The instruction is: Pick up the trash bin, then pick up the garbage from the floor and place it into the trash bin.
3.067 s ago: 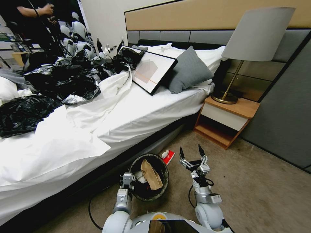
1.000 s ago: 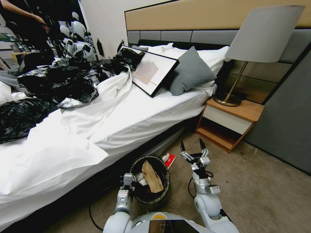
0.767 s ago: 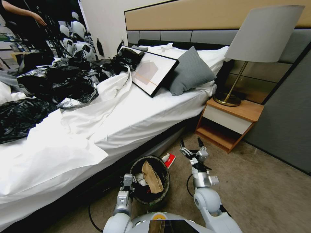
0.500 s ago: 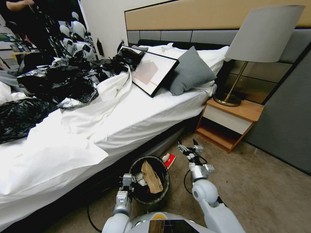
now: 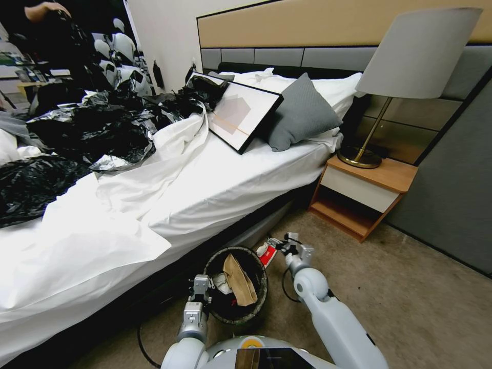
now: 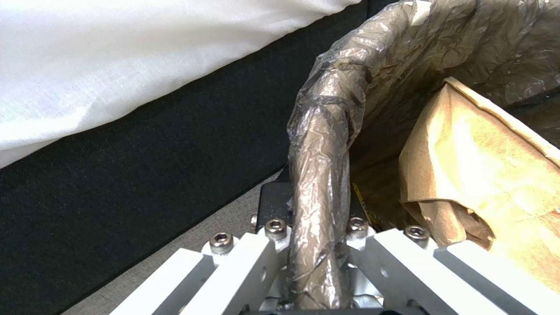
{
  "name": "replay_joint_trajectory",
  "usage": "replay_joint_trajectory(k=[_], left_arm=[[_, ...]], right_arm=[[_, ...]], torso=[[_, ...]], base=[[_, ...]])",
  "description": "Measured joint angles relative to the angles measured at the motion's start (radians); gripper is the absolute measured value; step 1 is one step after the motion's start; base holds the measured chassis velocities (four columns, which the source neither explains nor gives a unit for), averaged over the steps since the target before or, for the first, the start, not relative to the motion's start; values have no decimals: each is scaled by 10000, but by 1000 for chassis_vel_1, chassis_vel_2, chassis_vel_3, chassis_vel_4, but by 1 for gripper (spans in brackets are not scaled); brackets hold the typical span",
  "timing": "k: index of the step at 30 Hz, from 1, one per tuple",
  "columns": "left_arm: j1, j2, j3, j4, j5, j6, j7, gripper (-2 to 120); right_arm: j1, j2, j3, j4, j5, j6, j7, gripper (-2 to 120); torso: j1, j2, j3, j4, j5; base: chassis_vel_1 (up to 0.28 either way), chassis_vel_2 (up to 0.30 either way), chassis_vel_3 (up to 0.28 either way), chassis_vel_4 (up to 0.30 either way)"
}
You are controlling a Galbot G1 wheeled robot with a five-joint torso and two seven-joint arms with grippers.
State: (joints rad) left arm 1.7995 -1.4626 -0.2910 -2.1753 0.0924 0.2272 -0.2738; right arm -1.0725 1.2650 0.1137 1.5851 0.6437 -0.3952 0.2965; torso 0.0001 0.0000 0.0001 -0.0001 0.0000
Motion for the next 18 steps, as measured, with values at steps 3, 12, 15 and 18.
replay_joint_trajectory(k=[3,12,15,18], left_arm=[[-26,-22,-4,43,0,-8,-5,1],[-52,-130,-21,164,43,-20,-13,1],[-48,-153,-31,172,47,-20,-16,1],[-52,-162,-46,193,47,-21,-17,1]], right_arm=[[336,57,-201,-799,21,-93,-168,100],[1093,508,-503,-2673,-419,173,-891,100],[1359,681,-554,-3382,-612,391,-1111,100],[1568,813,-591,-3869,-690,509,-1276,100]], torso=[[0,0,0,0,1],[-1,-1,0,2,0],[-1,0,0,0,1],[-2,0,0,0,0]], base=[[0,0,0,0],[0,0,0,0],[0,0,0,0],[0,0,0,0]])
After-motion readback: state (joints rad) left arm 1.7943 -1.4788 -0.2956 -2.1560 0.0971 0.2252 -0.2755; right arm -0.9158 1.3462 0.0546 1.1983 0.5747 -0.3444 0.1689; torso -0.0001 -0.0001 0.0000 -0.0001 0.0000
